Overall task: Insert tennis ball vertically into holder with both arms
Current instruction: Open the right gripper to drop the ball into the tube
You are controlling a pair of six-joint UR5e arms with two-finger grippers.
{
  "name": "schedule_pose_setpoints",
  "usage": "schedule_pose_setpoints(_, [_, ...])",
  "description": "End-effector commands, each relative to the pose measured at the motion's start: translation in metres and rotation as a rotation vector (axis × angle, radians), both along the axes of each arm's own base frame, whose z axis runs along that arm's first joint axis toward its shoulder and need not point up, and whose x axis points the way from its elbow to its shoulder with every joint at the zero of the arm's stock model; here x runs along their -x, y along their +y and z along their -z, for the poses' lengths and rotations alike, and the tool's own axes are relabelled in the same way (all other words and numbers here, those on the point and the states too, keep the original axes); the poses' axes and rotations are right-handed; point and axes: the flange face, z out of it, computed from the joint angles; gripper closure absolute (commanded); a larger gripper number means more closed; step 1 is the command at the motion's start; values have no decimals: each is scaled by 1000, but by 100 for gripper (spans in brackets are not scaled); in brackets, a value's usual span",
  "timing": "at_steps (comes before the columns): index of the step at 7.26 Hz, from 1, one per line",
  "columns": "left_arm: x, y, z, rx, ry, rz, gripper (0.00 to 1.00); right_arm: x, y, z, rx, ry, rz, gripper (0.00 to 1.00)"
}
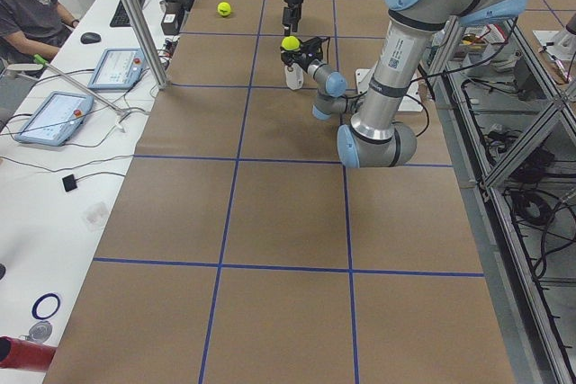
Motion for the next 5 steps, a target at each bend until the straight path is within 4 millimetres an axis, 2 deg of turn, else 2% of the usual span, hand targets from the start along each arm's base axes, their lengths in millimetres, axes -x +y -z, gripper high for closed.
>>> schedule_pose_setpoints(1, [-3, 6, 0, -1, 5, -10, 12, -17, -2, -6, -2, -4, -17, 1])
schedule_pose_setpoints(4, [-4, 8, 0, -1, 7, -13, 10, -44, -19, -11, 4, -8, -54, 1])
schedule_pose_setpoints(5, [-4, 8, 0, -1, 7, -13, 10, -60, -31, -24, 13, 6, -74, 1])
